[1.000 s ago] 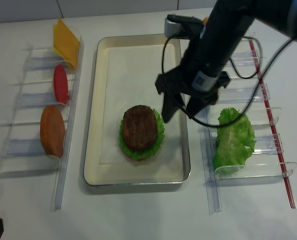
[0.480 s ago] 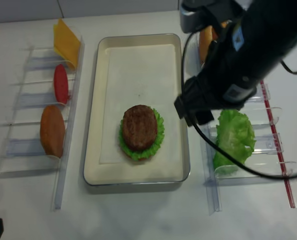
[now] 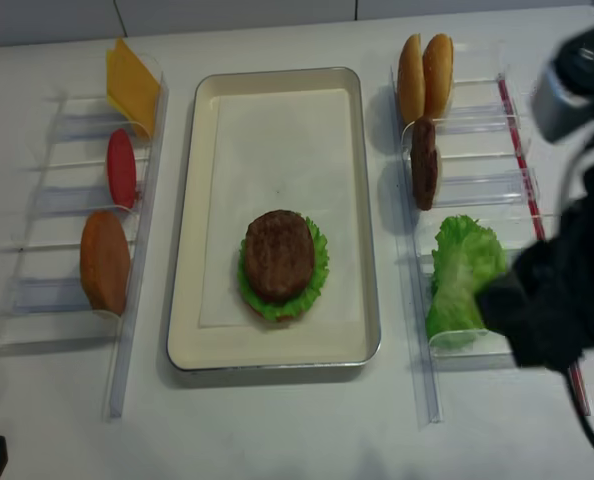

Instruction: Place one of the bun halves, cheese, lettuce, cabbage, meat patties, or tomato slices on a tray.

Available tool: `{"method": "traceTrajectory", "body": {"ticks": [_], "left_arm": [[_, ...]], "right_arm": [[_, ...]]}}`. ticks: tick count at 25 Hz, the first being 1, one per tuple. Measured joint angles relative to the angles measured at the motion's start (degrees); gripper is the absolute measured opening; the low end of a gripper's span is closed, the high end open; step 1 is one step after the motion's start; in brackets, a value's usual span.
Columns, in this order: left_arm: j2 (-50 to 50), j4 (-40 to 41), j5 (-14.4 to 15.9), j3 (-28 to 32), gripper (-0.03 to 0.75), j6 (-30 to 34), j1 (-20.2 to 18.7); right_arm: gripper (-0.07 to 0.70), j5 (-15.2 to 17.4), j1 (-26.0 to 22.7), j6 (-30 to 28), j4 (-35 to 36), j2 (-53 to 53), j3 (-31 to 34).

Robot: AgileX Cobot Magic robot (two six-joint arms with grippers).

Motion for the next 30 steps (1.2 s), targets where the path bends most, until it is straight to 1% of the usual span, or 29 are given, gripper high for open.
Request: {"method": "traceTrajectory", "body": {"ticks": [4,9,12,15,16,19,21,25,30], "left_arm": [[0.00,0.00,0.00,0.00,0.224,0.00,0.00],[0.00,0.00,0.00,0.00,0.224,0.00,0.00],[0.00,0.00,0.00,0.00,0.224,0.00,0.00],[0.00,0.00,0.00,0.00,0.224,0.00,0.00],[0.00,0.00,0.00,0.00,0.224,0.00,0.00],[0.00,0.00,0.00,0.00,0.224,0.00,0.00],[0.00,0.00,0.00,0.00,0.224,0.00,0.00],[0.00,0.00,-0.11,0.00,0.224,0.00,0.00],[0.00,0.00,-0.11,0.00,0.224,0.00,0.00]], "right_arm": [[0.492,0.41,0.00,-2.63,-2.35,-10.00,4.42],[0.492,1.02,0.00,-4.85,-7.28,-21.63,7.88],[0.492,1.12,0.00,-7.22,-7.76,-27.74,9.99],[0.492,1.22,-0.17,-8.43,-7.76,-35.61,13.96],[0.492,0.75,-0.64,-8.93,-7.76,-38.09,15.33],[0.492,-0.97,-4.89,-8.93,-7.90,-46.42,20.36],[0.492,-1.55,-8.53,-8.93,-7.90,-50.78,23.34],[0.492,-2.14,-15.01,-9.25,-6.23,-52.18,28.78],[0.492,-5.66,-24.45,-10.77,-3.20,-52.18,29.66]]}}
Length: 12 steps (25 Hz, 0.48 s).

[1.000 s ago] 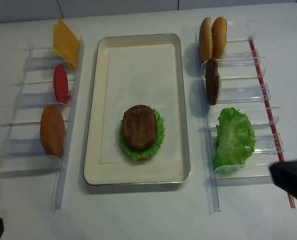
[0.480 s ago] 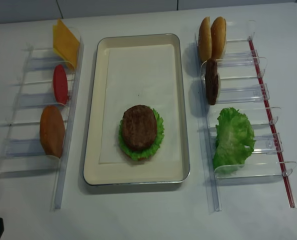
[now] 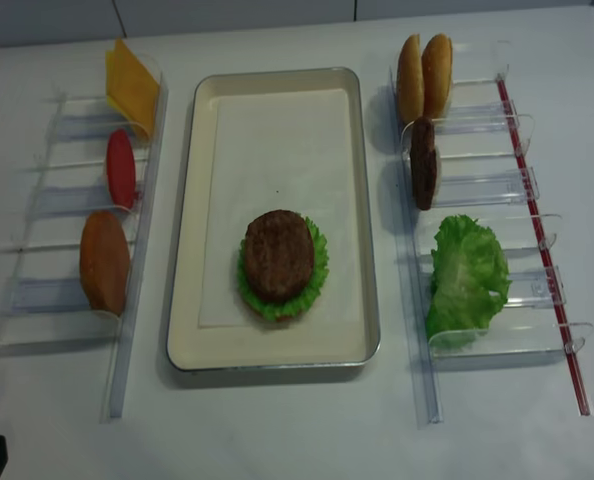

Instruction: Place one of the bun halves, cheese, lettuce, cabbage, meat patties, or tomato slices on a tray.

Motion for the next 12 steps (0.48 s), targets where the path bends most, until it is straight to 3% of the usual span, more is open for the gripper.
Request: {"method": "traceTrajectory", "body": {"ticks": [4,12], "left_arm": [[0.00,0.00,0.00,0.00,0.224,0.00,0.00],[0.00,0.00,0.00,0.00,0.224,0.00,0.00]], "right_arm": [[0.492,-2.28,-7.75,-1.49,0.89,0.00,0.61],[0.492,-2.67,-18.51,-4.18,2.57,0.00,0.71]]}}
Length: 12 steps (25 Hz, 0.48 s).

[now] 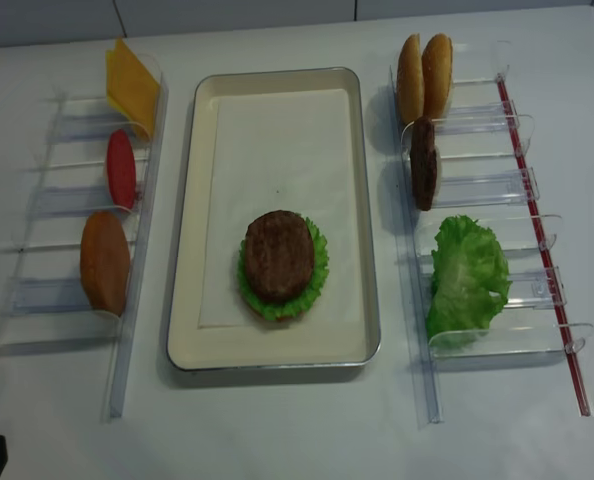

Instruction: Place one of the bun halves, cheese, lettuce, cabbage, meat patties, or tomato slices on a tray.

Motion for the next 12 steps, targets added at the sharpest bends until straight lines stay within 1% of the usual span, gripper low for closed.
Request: {"method": "traceTrajectory", "body": {"ticks": [3,7,12], "left_arm": [[0.00,0.00,0.00,0.00,0.224,0.00,0.00],[0.00,0.00,0.00,0.00,0.224,0.00,0.00],[0.00,0.00,0.00,0.00,0.224,0.00,0.00]], "right_arm": [[0.492,0.00,-0.94,-1.35,1.02,0.00,0.00],[0.492,0.22,-0.94,-1.78,1.54,0.00,0.36],[0.492,1.70,-0.94,-2.57,3.61,0.00,1.16]]}}
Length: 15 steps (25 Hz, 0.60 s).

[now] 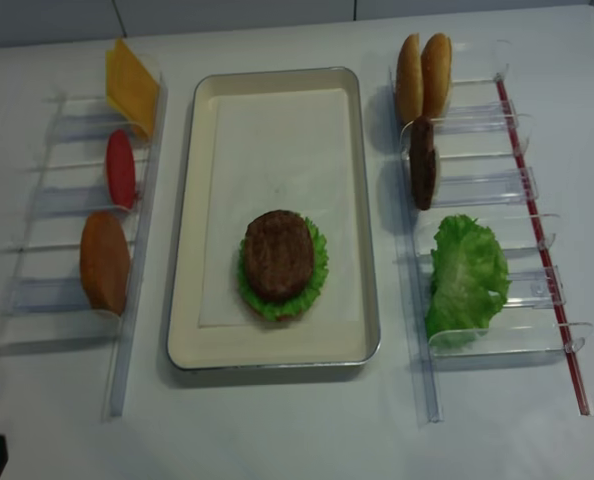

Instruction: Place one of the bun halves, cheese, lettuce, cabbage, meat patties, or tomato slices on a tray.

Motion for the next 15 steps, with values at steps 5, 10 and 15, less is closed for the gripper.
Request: {"method": "traceTrajectory", "body": {"ticks": [5,10,15], "left_arm": [[0.00,0.00,0.00,0.00,0.224,0.00,0.00],[0.00,0.00,0.00,0.00,0.224,0.00,0.00],[0.00,0.00,0.00,0.00,0.224,0.00,0.00]], "right_arm": [[0.492,0.00,0.00,-0.23,0.41,0.00,0.00],[0.492,0.00,2.93,-0.23,0.51,0.00,0.00],[0.492,0.00,3.43,1.19,-0.15,0.00,0.00]]}}
